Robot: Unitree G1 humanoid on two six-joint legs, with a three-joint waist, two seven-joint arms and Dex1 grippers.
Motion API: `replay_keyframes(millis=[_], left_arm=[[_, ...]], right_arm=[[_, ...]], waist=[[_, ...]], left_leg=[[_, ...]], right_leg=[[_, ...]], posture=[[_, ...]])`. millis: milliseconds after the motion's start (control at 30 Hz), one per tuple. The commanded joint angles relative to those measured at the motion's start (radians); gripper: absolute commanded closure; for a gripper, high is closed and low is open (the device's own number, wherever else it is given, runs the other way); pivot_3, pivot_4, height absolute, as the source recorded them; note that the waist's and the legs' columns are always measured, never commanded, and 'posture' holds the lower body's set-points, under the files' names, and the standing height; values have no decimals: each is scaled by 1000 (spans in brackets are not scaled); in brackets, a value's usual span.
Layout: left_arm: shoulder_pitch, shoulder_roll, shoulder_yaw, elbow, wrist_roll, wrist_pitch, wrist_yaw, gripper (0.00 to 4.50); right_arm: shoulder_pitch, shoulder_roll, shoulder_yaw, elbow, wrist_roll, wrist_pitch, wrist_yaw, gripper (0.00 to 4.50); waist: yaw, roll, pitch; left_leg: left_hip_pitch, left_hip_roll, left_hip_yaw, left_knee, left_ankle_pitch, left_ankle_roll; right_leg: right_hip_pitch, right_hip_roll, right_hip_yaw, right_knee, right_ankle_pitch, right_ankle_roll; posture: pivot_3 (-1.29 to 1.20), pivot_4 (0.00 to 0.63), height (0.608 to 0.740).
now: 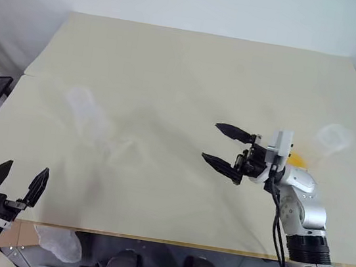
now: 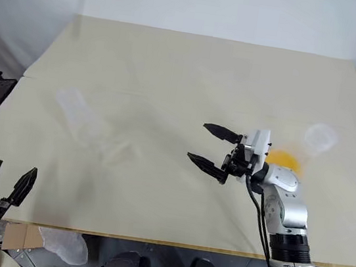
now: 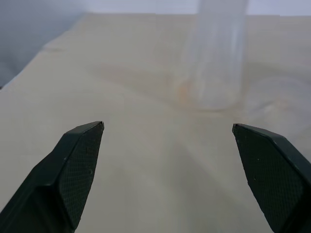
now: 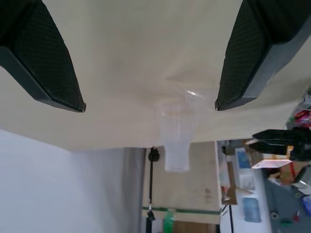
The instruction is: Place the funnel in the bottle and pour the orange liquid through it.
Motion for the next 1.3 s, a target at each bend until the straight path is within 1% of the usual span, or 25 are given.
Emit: replay_keyframes(millis=[33,100,233,333,467,600,733,1033,1133,1300], left_arm=[[0,5,-21,-72,-30,-1,4,0],[-28,23,-40,-94,-42,27,17,0],[-181,121,-76,-109,-73,151,82,0],[-295,189,-94,-74,-64,239,138,0],[-453,253,-142,1,-71,317,136,0],[-569,296,-191,90,-41,373,135,0],[-649,323,-210,170,-19,376,122,0],[-745,331,-262,273,28,360,73,0],[-765,321,-264,287,30,347,67,568],[-775,314,-273,295,39,326,48,2030]], right_arm=[[-7,-6,-12,-14,-2,-8,5,27],[-6,-12,-15,-4,-3,-11,11,27],[13,-35,-22,-5,-7,-10,27,27],[27,-40,-21,-18,-6,-7,28,27],[54,-37,-16,-55,4,8,17,27],[64,-31,-15,-80,8,17,1,27],[74,-27,-21,-104,14,25,-20,27],[91,-15,-17,-124,12,22,-52,27],[90,-11,-15,-122,8,18,-57,0],[97,-2,-13,-120,4,9,-63,0]], waist=[[2,0,0],[0,0,0],[-4,0,0],[-10,0,0],[-15,0,0],[-11,0,0],[-11,0,0],[-11,0,0],[-10,0,0],[-10,0,0]], left_leg=[[0,0,0,0,0,0],[0,0,1,0,0,0],[0,1,1,0,0,0],[1,1,1,0,0,-1],[1,1,1,0,0,-1],[1,0,1,0,0,-1],[1,-1,1,0,0,-1],[0,-1,1,0,0,-2],[0,-1,1,0,1,-2],[0,-1,1,0,1,-2]], right_leg=[[0,0,0,-1,0,0],[0,0,0,-1,0,0],[0,1,0,0,0,0],[0,1,0,1,0,0],[0,2,-1,1,0,0],[-1,3,-2,2,0,0],[-1,3,-2,2,0,0],[-1,3,-2,2,0,0],[-1,4,-2,2,0,0],[-1,4,-2,2,0,0]], posture=[[0,150,740],[0,150,740],[0,150,740],[0,150,740],[0,150,740],[0,150,740],[0,150,740],[0,150,740],[0,150,740],[0,150,740]])
